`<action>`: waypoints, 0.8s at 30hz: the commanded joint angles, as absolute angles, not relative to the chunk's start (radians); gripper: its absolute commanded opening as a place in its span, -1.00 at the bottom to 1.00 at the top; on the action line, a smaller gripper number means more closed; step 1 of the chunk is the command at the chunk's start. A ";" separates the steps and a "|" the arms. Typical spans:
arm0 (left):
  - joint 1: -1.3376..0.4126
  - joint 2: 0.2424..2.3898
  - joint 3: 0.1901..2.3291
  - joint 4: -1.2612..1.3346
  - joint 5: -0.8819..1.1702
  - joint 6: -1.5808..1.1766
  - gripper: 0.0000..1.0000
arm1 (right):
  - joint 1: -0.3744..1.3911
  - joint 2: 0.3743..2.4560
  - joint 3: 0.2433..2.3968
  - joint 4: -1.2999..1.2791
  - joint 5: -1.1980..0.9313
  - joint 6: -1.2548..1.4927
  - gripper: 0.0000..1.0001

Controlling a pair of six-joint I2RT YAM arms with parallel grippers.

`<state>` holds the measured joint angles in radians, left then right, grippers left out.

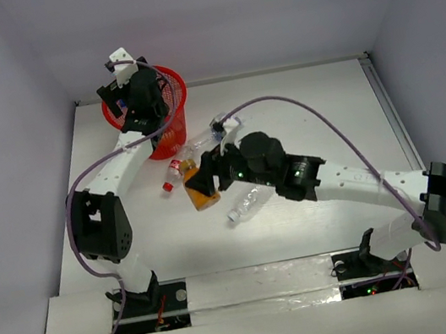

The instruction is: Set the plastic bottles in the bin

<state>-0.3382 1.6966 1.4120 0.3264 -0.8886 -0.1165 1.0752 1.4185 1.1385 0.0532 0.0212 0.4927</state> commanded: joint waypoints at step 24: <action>-0.362 0.876 1.080 -0.143 0.104 -0.819 0.98 | 0.741 2.309 2.466 -0.020 0.086 0.455 0.06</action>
<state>-0.3496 0.9199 1.1175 -0.1669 -0.0830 -0.7296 0.7647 2.2246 2.3177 0.0059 0.0643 0.4416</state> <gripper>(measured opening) 0.992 0.682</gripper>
